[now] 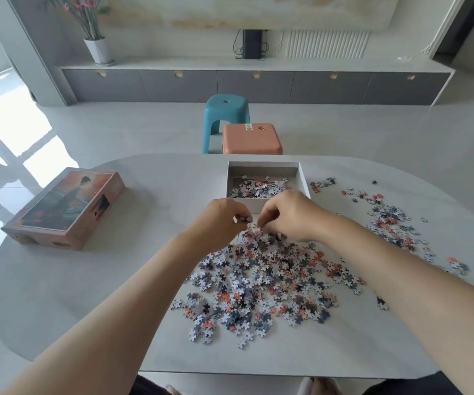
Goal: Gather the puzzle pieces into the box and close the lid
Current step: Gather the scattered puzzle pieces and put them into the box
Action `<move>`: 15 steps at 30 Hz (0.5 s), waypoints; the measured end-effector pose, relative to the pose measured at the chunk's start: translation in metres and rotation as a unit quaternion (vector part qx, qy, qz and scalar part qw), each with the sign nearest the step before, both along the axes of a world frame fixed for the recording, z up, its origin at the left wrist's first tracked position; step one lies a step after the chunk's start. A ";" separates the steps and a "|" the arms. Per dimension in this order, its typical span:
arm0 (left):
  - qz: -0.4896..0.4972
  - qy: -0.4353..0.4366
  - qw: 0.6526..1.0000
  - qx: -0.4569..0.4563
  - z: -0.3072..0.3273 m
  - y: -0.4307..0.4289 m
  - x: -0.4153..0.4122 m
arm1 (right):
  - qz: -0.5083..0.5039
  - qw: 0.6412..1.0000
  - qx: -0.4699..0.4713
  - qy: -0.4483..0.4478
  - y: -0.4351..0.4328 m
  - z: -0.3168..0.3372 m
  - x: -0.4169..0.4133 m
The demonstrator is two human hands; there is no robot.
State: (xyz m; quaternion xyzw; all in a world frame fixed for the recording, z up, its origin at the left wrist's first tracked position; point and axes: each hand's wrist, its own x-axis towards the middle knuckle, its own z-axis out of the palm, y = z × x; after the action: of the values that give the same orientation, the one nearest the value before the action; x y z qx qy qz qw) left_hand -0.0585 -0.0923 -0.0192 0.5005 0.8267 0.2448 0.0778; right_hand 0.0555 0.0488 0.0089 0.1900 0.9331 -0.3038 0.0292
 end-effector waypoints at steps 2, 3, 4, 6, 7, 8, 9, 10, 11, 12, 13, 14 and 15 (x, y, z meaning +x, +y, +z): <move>0.041 -0.044 0.997 0.037 0.010 0.005 -0.005 | -0.022 0.999 -0.023 0.034 0.010 0.012 -0.004; 0.060 -0.064 0.995 0.056 0.014 0.009 -0.008 | -0.038 0.997 -0.029 0.061 0.015 0.017 -0.006; 0.074 -0.075 0.992 0.073 0.019 0.013 -0.011 | -0.056 0.994 -0.027 0.094 0.021 0.021 -0.009; 0.096 -0.078 0.987 0.105 0.025 0.026 -0.017 | -0.095 0.981 -0.005 0.166 0.033 0.024 -0.013; 0.106 -0.070 0.985 0.117 0.026 0.032 -0.018 | -0.114 0.973 0.014 0.201 0.038 0.024 -0.014; 0.112 -0.053 0.984 0.125 0.026 0.038 -0.020 | -0.131 0.963 0.034 0.232 0.042 0.022 -0.016; 0.114 -0.033 0.985 0.128 0.025 0.043 -0.021 | -0.144 0.955 0.050 0.255 0.044 0.020 -0.016; 0.111 -0.018 0.986 0.123 0.022 0.047 -0.022 | -0.150 0.950 0.064 0.267 0.047 0.016 -0.017; 0.102 -0.009 0.989 0.107 0.018 0.050 -0.023 | -0.144 0.951 0.079 0.261 0.049 0.011 -0.017; 0.088 -0.005 0.993 0.083 0.015 0.051 -0.024 | -0.128 0.959 0.094 0.235 0.051 0.006 -0.017; 0.070 0.004 0.996 0.054 0.011 0.051 -0.024 | -0.105 0.970 0.107 0.193 0.052 0.001 -0.016; 0.052 0.019 0.998 0.030 0.007 0.050 -0.025 | -0.086 0.978 0.115 0.149 0.053 -0.003 -0.015; 0.037 0.037 0.998 0.018 0.003 0.049 -0.025 | -0.072 0.983 0.118 0.119 0.053 -0.005 -0.014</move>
State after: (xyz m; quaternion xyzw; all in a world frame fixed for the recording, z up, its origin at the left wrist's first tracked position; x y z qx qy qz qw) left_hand -0.0837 -0.0430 -0.0161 0.4793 0.8425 0.2440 0.0290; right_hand 0.0412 0.1017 0.0043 0.2217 0.9431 -0.2131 -0.1265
